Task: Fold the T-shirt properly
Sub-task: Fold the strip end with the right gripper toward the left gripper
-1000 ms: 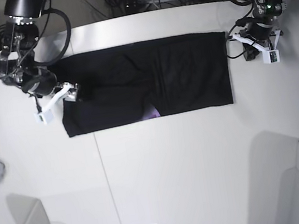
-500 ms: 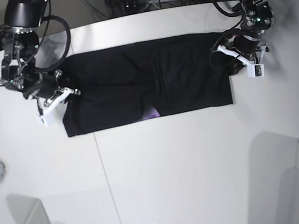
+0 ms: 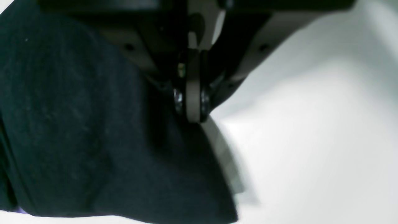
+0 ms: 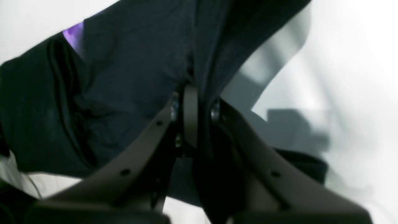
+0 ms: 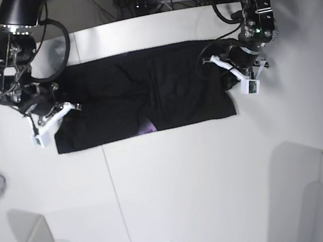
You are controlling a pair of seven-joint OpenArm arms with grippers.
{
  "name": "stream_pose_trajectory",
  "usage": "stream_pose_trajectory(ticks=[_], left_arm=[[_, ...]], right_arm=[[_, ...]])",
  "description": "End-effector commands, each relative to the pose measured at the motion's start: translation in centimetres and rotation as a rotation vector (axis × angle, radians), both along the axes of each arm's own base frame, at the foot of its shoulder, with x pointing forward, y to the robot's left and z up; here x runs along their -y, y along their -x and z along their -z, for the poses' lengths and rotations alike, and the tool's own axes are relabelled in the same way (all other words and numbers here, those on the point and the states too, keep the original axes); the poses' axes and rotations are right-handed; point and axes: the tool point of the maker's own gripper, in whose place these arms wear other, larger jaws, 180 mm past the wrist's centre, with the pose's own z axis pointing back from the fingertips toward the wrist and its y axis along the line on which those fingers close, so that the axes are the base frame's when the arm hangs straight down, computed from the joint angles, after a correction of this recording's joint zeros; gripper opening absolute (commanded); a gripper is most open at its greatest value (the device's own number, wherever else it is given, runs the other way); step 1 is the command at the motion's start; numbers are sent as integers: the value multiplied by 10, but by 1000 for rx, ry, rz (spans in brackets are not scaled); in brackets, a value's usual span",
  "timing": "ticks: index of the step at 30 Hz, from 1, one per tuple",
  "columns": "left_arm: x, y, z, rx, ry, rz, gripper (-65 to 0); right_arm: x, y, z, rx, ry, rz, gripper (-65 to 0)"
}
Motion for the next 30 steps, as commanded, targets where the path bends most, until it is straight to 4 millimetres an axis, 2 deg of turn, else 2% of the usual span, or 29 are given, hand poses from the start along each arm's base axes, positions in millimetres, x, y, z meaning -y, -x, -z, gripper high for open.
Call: stream_pose_trajectory(ticks=[1, 6, 12, 21, 30], left_arm=[[5, 7, 10, -60, -26, 30, -650], [24, 3, 6, -48, -15, 71, -650], [23, -4, -6, -15, -19, 71, -650], [20, -3, -5, -16, -24, 67, -650], [19, 0, -1, -30, -25, 66, -650]], right_arm=[[-2, -12, -17, 62, 4, -12, -650], [-23, -12, -33, 97, 2, -46, -650], [-49, -13, -62, 164, -10, -82, -650], [-88, -5, -77, 203, -78, -134, -650], [-116, 6, -77, 166, -151, -158, -650]])
